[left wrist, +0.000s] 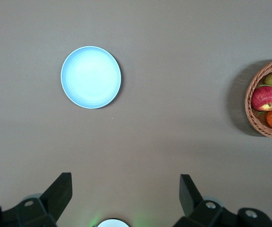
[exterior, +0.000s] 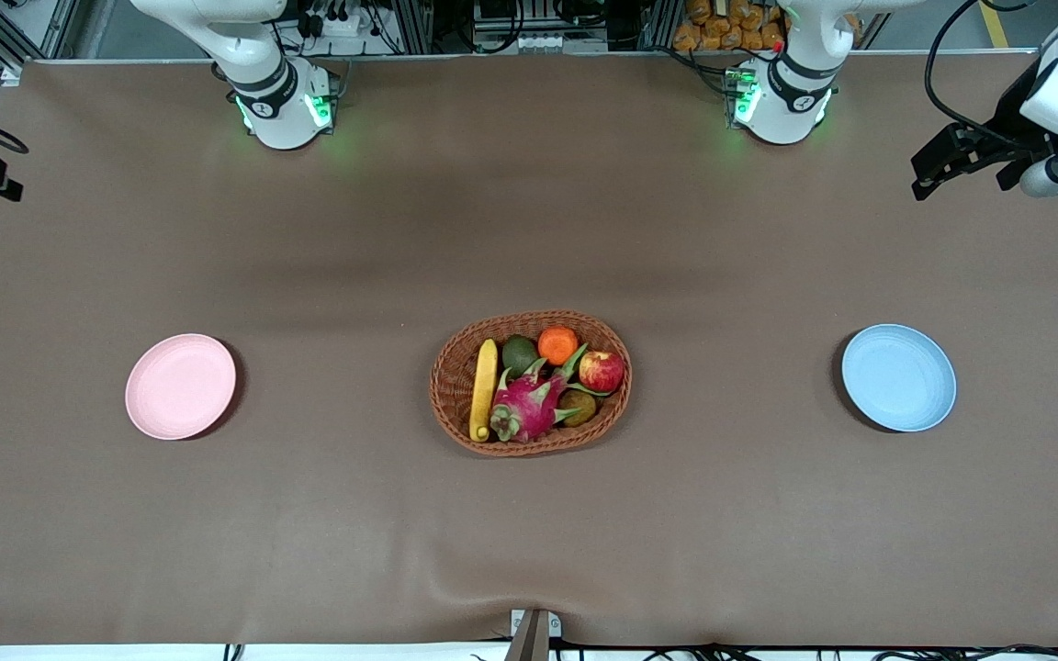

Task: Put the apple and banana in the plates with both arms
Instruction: 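Move the left gripper and the right gripper toward the fruit basket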

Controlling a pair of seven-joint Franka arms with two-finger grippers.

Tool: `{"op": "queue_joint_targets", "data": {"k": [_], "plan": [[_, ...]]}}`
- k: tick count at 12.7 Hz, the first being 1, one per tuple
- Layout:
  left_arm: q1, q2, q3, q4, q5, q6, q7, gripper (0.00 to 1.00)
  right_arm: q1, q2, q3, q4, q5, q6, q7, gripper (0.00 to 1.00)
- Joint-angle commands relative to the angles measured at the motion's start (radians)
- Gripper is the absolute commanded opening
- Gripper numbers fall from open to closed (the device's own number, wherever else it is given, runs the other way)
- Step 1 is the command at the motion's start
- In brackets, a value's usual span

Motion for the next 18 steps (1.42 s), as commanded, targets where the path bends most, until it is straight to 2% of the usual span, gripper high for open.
{"op": "queue_joint_targets", "data": {"k": [1, 3, 11, 13, 16, 18], "plan": [[-0.008, 0.006, 0.014, 0.02, -0.014, -0.016, 0.021, 1.0, 0.014, -0.013, 0.002, -0.006, 0.029, 0.01, 0.084, 1.0], [-0.006, 0.006, 0.016, 0.02, -0.013, -0.016, 0.019, 1.0, 0.014, -0.013, 0.002, -0.002, 0.049, 0.016, 0.146, 1.0], [-0.012, 0.07, -0.002, 0.017, -0.019, -0.002, 0.001, 1.0, 0.014, -0.011, 0.002, -0.002, 0.044, 0.021, 0.143, 1.0], [-0.012, 0.135, -0.06, 0.008, -0.045, 0.071, -0.107, 1.0, 0.03, -0.007, 0.002, -0.002, 0.041, 0.024, 0.143, 1.0], [-0.024, 0.314, -0.159, 0.009, -0.037, 0.217, -0.31, 1.0, 0.075, 0.021, 0.002, -0.005, 0.04, 0.044, 0.145, 1.0], [-0.076, 0.411, -0.173, 0.012, -0.028, 0.34, -0.469, 1.0, 0.125, 0.056, 0.002, -0.005, 0.044, 0.065, 0.145, 1.0]]}}
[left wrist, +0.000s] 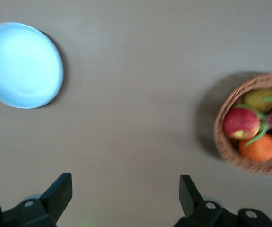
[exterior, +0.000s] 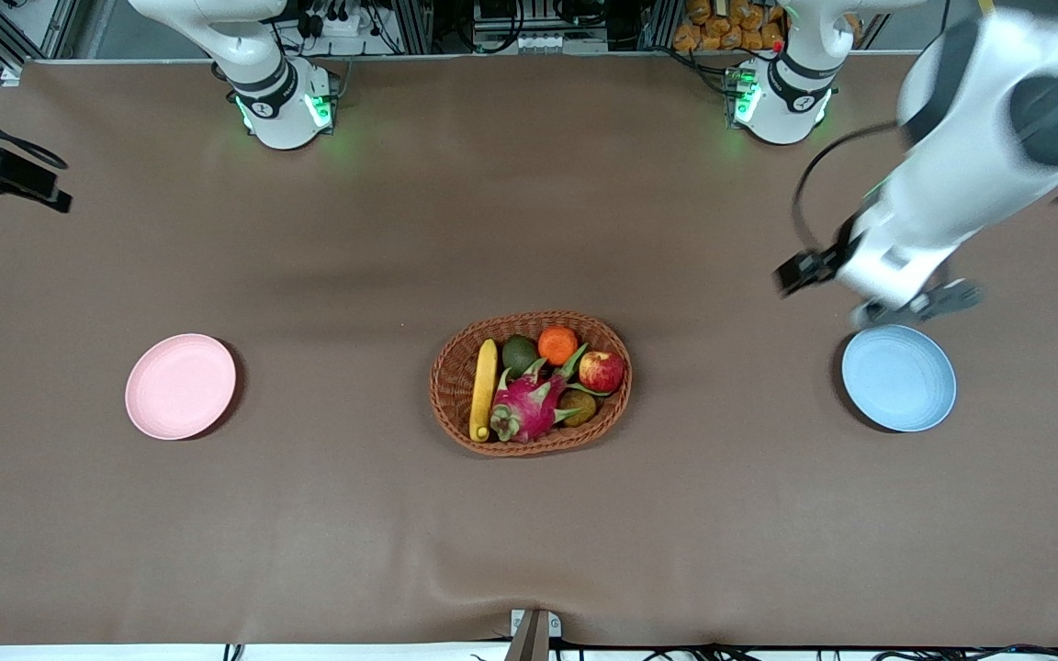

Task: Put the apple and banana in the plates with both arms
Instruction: 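Move the left gripper and the right gripper toward the fruit basket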

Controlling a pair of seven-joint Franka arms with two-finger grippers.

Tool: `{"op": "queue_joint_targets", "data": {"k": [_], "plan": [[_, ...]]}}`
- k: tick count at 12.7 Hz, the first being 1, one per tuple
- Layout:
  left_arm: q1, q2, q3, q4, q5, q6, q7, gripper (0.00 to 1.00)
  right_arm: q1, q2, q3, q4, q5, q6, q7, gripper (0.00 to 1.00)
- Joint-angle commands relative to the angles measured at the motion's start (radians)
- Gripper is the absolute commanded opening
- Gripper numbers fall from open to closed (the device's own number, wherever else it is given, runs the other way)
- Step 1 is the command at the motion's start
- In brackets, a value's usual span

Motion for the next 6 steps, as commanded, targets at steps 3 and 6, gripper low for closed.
{"op": "queue_joint_targets", "data": {"k": [3, 6], "plan": [[-0.121, 0.22, -0.008, 0.033, 0.079, 0.19, -0.3, 1.0, 0.112, 0.093, -0.005, 0.0, 0.011, 0.068, 0.02, 1.0], [-0.18, 0.303, -0.008, 0.038, 0.117, 0.287, -0.475, 1.0, 0.18, 0.16, -0.002, -0.005, 0.04, 0.129, 0.019, 1.0]]}}
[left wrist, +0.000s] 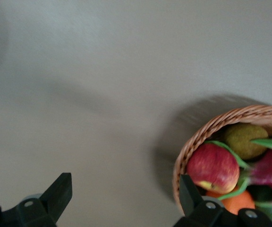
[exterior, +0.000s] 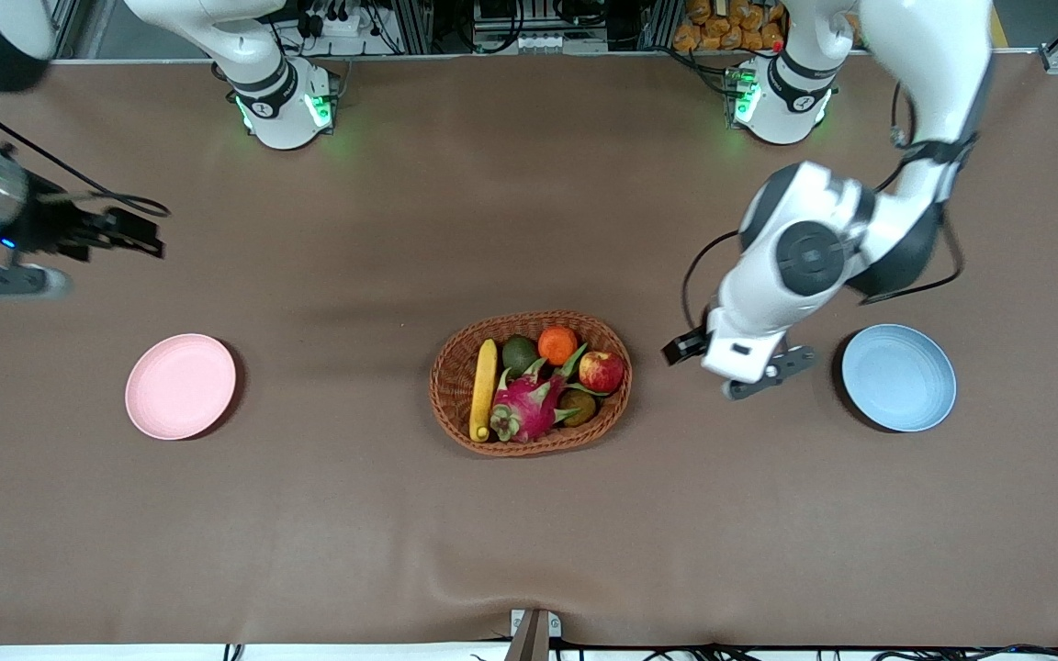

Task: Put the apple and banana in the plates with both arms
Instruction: 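Move the left gripper and the right gripper toward the fruit basket, then lower the right gripper to the banana while the left gripper reaches the apple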

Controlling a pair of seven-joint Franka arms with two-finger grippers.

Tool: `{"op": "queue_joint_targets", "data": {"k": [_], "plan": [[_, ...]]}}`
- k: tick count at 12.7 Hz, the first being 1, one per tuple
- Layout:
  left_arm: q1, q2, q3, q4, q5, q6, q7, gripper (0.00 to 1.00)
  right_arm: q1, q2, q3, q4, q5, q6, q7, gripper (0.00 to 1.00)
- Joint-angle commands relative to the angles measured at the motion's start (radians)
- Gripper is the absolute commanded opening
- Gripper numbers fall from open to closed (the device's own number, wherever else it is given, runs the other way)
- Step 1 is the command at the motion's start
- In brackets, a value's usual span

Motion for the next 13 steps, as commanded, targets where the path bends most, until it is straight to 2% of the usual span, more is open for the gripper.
{"op": "queue_joint_targets", "data": {"k": [1, 4, 7, 10, 13], "plan": [[-0.036, 0.047, 0.001, 0.034, 0.055, 0.033, -0.122, 1.0, 0.065, 0.069, -0.006, 0.005, 0.059, 0.064, 0.013, 1.0], [-0.06, 0.081, 0.0, 0.069, 0.061, 0.044, -0.194, 1.0, 0.157, 0.141, -0.006, 0.005, 0.078, 0.169, 0.021, 1.0], [-0.085, 0.124, 0.001, 0.109, 0.064, 0.047, -0.269, 1.0, 0.199, 0.225, -0.006, 0.005, 0.084, 0.281, 0.029, 1.0], [-0.105, 0.142, 0.004, 0.109, 0.064, 0.096, -0.31, 1.0, 0.205, 0.305, -0.006, 0.005, 0.208, 0.39, 0.024, 1.0], [-0.128, 0.179, 0.01, 0.11, 0.064, 0.163, -0.35, 1.0, 0.278, 0.374, -0.008, 0.007, 0.219, 0.547, 0.027, 1.0]]}}
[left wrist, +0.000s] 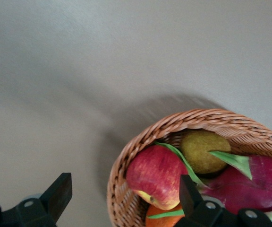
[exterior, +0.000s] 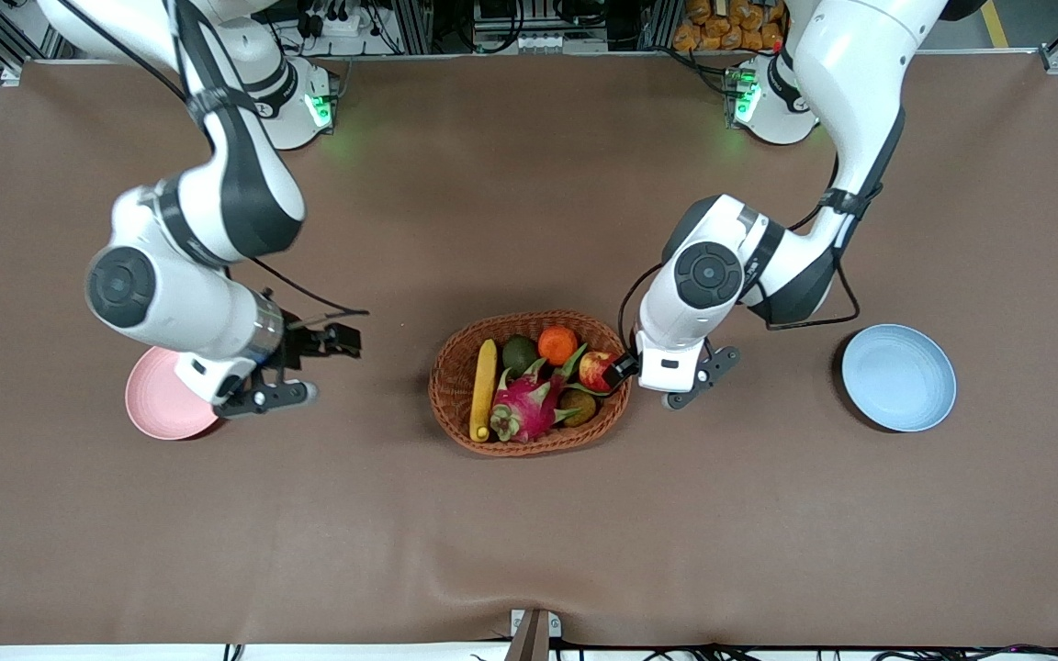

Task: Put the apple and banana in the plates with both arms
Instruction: 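Lower the right gripper to the banana while the left gripper reaches the apple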

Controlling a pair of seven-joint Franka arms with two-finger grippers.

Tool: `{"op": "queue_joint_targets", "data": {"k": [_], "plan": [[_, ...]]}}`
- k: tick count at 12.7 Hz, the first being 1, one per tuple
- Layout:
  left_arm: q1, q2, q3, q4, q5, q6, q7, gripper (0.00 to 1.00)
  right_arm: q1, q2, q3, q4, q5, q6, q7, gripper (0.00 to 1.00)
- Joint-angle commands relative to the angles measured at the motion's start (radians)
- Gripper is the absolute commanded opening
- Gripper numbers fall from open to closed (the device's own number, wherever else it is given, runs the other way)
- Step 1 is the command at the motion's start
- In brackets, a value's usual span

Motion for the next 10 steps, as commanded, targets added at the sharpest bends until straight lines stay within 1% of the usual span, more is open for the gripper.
{"op": "queue_joint_targets", "data": {"k": [1, 3, 4, 5, 7, 10], "plan": [[-0.031, 0.057, 0.01, 0.042, 0.026, 0.061, -0.059, 1.0, 0.072, 0.058, -0.009, 0.02, 0.024, 0.113, 0.007, 1.0], [-0.059, 0.113, 0.015, 0.105, 0.029, 0.072, -0.1, 1.0, 0.107, 0.098, -0.009, 0.028, 0.025, 0.22, 0.007, 1.0], [-0.08, 0.135, 0.029, 0.128, 0.048, 0.072, -0.114, 1.0, 0.124, 0.122, -0.009, 0.033, 0.025, 0.283, 0.007, 1.0], [-0.096, 0.147, 0.042, 0.133, 0.064, 0.074, -0.122, 1.0, 0.132, 0.147, -0.009, 0.042, 0.027, 0.33, 0.008, 1.0], [-0.102, 0.158, 0.052, 0.131, 0.075, 0.074, -0.12, 1.0, 0.141, 0.205, -0.009, 0.069, 0.025, 0.381, 0.009, 1.0], [-0.102, 0.158, 0.052, 0.123, 0.105, 0.072, -0.122, 1.0, 0.156, 0.262, -0.009, 0.152, 0.025, 0.391, 0.027, 1.0]]}}
